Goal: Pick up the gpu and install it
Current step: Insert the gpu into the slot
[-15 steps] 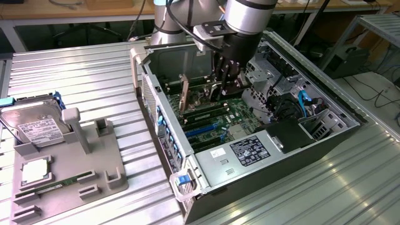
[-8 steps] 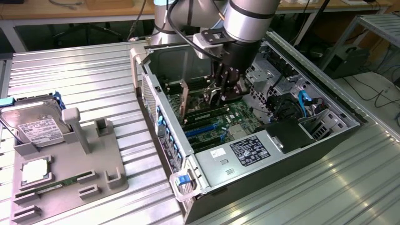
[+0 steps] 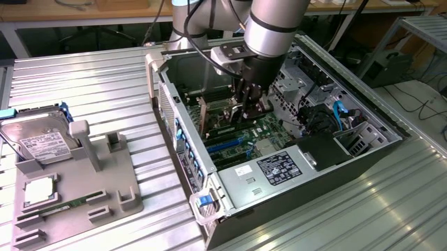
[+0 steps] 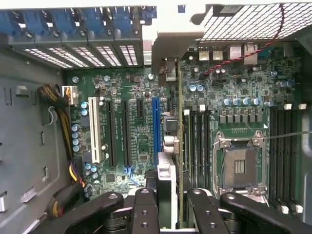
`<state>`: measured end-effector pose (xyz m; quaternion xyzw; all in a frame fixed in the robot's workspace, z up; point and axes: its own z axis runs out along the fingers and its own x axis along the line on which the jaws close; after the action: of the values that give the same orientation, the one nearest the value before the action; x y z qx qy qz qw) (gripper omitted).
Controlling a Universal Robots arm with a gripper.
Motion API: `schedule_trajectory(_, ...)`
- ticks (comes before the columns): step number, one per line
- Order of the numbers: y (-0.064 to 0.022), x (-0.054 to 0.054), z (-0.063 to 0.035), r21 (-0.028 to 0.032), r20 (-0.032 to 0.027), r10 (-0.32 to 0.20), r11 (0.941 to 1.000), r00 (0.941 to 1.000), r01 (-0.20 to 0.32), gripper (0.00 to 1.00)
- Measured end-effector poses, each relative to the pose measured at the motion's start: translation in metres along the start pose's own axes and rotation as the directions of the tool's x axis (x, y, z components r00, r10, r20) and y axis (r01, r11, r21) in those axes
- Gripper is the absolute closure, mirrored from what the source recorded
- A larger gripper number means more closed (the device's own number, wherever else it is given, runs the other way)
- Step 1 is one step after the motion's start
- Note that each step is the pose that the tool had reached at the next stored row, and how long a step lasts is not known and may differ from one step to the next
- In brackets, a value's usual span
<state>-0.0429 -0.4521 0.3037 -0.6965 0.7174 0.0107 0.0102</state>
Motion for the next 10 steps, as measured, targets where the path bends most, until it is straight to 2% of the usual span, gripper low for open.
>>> schedule_trajectory(5,0.0004,0.002,0.0088,-0.0022,-0.0001,-0.005,1.0000,1.0000,0.005,0.72)
schedule_trajectory(10,0.0056,0.002,0.0168,-0.0026,-0.0001,-0.010,1.0000,1.0000,0.010,0.72)
